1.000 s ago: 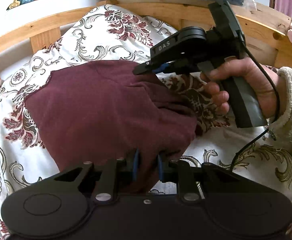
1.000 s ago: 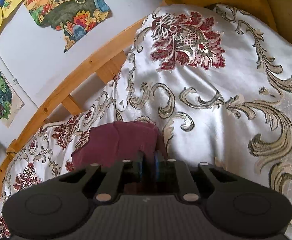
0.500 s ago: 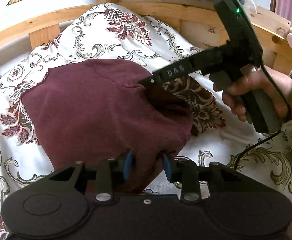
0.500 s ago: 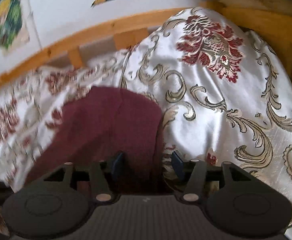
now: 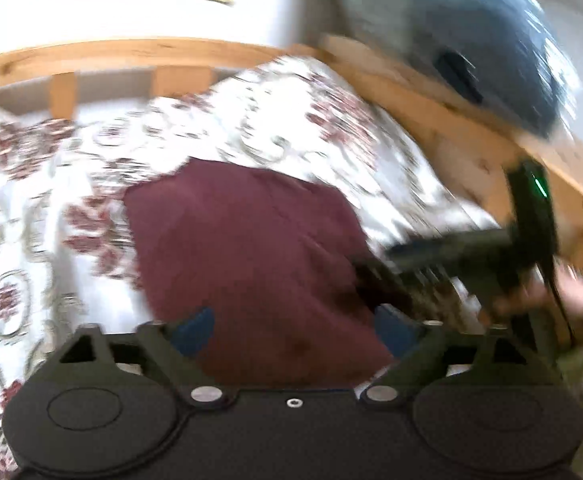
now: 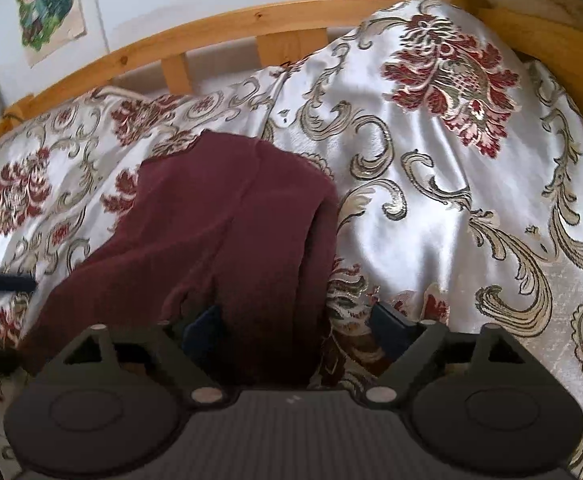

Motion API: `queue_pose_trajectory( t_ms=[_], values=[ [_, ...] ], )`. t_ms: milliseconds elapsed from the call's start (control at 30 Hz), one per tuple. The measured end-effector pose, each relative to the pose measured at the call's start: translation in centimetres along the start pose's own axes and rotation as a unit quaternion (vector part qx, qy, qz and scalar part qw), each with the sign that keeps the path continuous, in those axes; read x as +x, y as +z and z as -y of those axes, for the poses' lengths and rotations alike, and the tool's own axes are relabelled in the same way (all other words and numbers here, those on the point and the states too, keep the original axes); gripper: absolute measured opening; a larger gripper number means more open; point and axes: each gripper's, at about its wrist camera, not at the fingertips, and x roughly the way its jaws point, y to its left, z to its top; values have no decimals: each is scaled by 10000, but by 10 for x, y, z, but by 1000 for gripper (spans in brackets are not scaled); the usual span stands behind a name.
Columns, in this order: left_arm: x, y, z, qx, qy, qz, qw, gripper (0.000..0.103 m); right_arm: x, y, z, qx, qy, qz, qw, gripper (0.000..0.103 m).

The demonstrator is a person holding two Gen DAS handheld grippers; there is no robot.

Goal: Fold small clothes

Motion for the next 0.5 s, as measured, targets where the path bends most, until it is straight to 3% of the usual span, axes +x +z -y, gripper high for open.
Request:
queue_pose_trajectory(
  t_ms=[67,267,367,500],
  values=[
    [0,3,-11,-301,200,33,9993,97,1,0,-1,-64,-6,-32,10000,91],
    [15,-2,-38,-1077,653,-371,9913,97,0,-1,-2,-212,-20,-76,9997,94],
    [21,-10,-43,-1184,706,-577,9888,97,-3,1,4,20,48,64,10000,94],
    [28,-18,-42,-1080,579,-877,9886,94,-11,5,10,365,193,559,9976,96]
  ],
)
